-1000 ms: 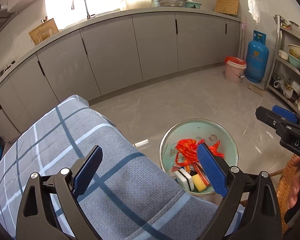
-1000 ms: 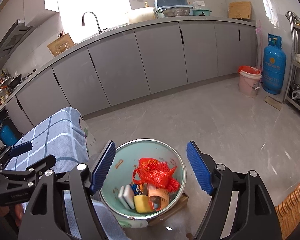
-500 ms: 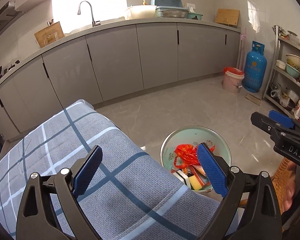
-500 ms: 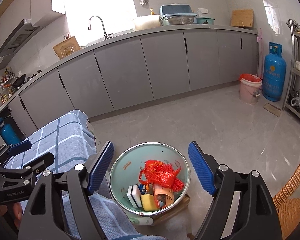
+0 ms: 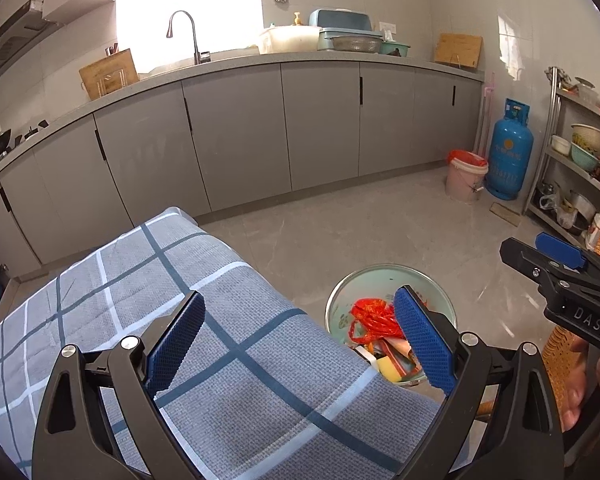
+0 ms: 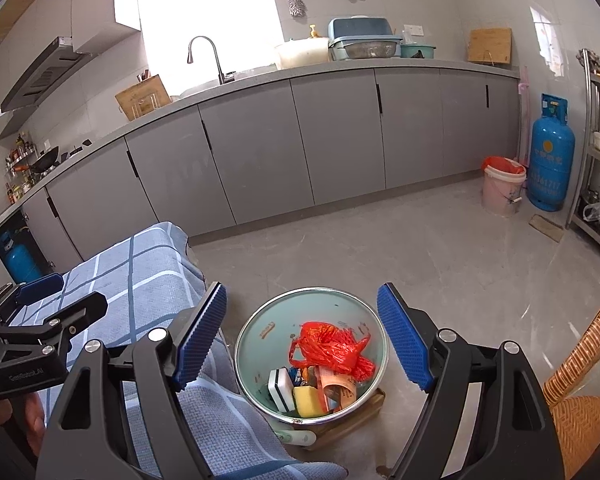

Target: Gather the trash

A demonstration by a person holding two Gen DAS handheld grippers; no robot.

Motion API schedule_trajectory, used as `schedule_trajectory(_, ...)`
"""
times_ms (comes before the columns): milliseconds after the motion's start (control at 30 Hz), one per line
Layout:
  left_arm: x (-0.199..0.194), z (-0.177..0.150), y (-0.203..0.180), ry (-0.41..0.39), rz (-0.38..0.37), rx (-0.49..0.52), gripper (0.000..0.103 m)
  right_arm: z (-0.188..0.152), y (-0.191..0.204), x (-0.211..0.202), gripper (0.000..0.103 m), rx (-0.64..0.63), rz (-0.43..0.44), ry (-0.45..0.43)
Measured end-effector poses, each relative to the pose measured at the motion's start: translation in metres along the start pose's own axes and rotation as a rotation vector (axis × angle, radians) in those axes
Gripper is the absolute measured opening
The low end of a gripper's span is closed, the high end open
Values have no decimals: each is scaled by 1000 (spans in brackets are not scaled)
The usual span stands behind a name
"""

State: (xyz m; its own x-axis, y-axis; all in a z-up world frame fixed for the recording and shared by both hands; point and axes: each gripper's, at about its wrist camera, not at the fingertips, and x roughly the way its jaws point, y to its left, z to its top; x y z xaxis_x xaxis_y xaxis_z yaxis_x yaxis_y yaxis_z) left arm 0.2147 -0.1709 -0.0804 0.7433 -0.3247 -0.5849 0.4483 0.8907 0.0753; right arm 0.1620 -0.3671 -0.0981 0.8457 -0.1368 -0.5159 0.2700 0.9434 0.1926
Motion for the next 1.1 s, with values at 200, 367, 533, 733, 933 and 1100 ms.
schedule_trajectory(200,-8,1,3,-16,-1,-4,94,0,4,-8,78,-4,4,-7)
schedule_trajectory(367,-14,1,3,-25,0,0,94,1,9,-14,78,-12,11,-14)
schedule_trajectory(533,-19,2,3,-32,1,-2,94,4,11,-19,78,-17,11,-24)
schedule_trajectory(733,-22,2,5,-37,1,-1,94,5,11,-22,79,-20,11,-27)
schedule_trajectory(933,-23,2,5,-38,3,1,94,5,13,-24,79,-21,11,-32)
schedule_trajectory(1100,-24,3,5,-41,2,-2,94,8,14,-28,79,-22,11,-40)
